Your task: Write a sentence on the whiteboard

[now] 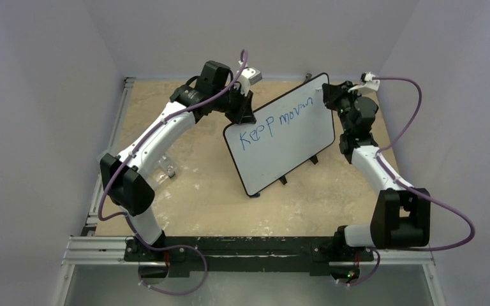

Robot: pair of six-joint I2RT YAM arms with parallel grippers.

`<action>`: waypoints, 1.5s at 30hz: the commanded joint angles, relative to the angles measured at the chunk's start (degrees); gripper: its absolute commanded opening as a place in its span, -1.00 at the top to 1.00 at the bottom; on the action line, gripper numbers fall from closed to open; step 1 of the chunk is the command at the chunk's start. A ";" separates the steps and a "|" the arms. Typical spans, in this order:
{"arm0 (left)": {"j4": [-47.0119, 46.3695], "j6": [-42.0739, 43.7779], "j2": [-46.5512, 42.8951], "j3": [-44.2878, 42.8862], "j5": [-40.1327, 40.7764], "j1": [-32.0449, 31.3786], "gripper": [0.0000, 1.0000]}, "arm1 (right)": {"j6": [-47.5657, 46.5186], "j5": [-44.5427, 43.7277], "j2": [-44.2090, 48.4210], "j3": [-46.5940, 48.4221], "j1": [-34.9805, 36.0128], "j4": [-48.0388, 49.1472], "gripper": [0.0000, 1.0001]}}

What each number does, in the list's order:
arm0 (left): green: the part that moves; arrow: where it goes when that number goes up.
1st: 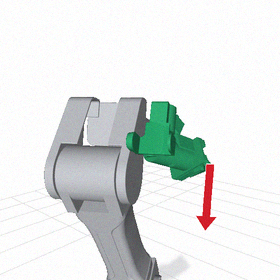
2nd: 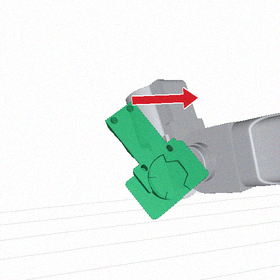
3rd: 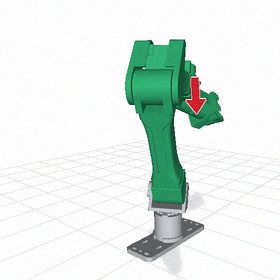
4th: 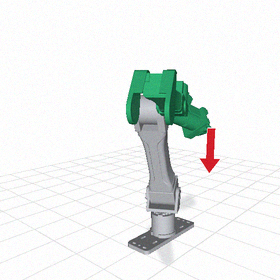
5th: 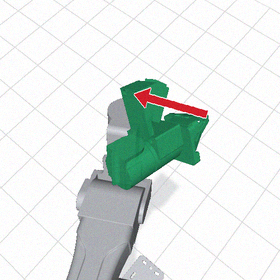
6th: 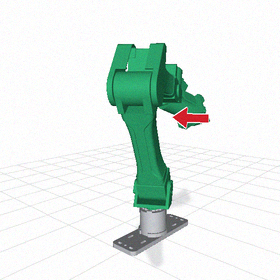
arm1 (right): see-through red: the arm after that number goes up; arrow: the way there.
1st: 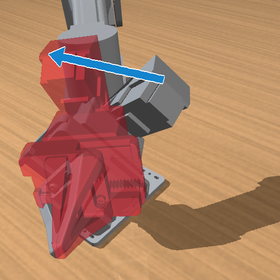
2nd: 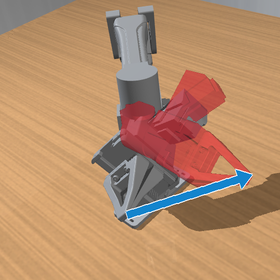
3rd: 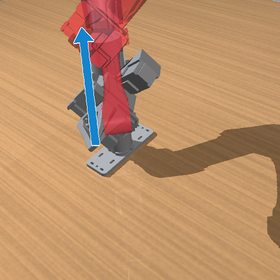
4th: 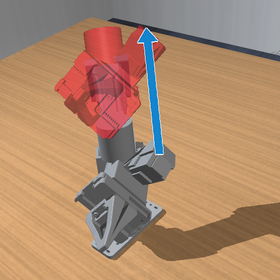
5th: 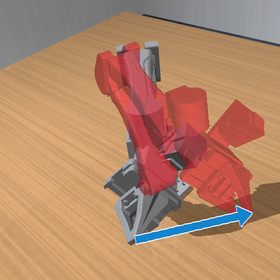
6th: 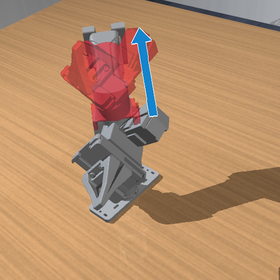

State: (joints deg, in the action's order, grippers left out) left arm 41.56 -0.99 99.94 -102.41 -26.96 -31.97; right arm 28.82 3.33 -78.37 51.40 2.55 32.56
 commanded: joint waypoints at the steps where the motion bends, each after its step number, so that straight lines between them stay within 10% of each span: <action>1: 1.77 7.96 -1.91 -0.84 11.45 0.50 1.00 | 2.01 3.09 1.29 -2.19 0.15 3.56 1.00; 45: 1.71 8.43 -2.07 -0.43 12.60 0.15 1.00 | 2.14 -0.70 -0.06 0.12 0.02 0.30 1.00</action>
State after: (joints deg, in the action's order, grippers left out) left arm 41.85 -0.97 99.63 -102.41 -26.13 -32.38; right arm 30.48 2.50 -78.39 51.92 2.55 32.01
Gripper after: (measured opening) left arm 0.052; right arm 0.110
